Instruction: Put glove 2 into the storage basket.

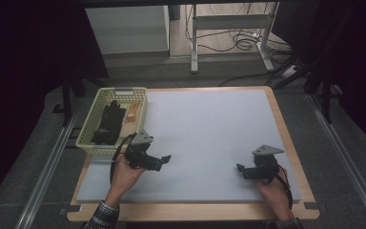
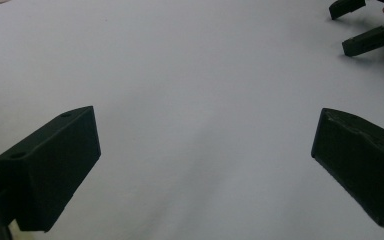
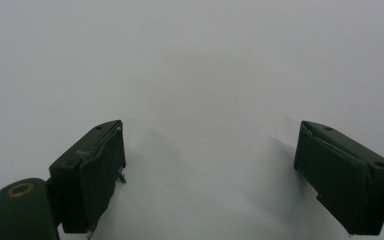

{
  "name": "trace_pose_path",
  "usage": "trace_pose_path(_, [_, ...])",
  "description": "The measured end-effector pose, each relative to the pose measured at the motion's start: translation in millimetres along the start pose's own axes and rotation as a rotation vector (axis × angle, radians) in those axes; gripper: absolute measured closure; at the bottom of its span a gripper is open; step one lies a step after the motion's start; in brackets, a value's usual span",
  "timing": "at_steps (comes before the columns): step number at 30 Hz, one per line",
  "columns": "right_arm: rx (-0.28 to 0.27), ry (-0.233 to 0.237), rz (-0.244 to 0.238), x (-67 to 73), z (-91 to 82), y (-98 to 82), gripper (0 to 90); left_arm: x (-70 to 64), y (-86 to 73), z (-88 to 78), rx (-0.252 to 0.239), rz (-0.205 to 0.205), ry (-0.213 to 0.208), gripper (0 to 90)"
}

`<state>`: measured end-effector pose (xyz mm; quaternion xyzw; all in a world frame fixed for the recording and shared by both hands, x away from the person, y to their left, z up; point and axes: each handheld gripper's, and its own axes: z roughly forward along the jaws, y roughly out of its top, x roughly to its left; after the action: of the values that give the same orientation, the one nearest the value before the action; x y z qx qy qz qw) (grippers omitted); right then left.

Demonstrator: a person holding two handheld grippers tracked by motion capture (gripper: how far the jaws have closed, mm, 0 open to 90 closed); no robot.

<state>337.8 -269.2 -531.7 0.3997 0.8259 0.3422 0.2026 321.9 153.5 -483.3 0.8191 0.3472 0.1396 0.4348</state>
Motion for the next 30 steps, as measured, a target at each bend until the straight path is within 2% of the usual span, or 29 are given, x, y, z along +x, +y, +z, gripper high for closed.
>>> trace_pose_path(6, [0.0, 0.0, 0.0, 0.0, 0.0, 0.0, 12.6, -8.0, -6.3, 11.4, 0.0, 0.007, -0.025, 0.0])
trace_pose_path(12, [0.0, 0.0, 0.0, 0.0, 0.0, 0.0, 12.7, -15.1, -15.8, 23.4, 0.019, 0.029, -0.027, 0.0])
trace_pose_path(22, [0.0, 0.0, 0.0, 0.0, 0.0, 0.0, 12.6, -21.4, -30.3, 38.3, 0.046, 0.044, -0.03, 0.0])
trace_pose_path(30, [0.0, 0.0, 0.0, 0.0, 0.0, 0.0, 12.6, -26.5, -38.2, 49.4, 0.089, 0.068, -0.026, 0.0])
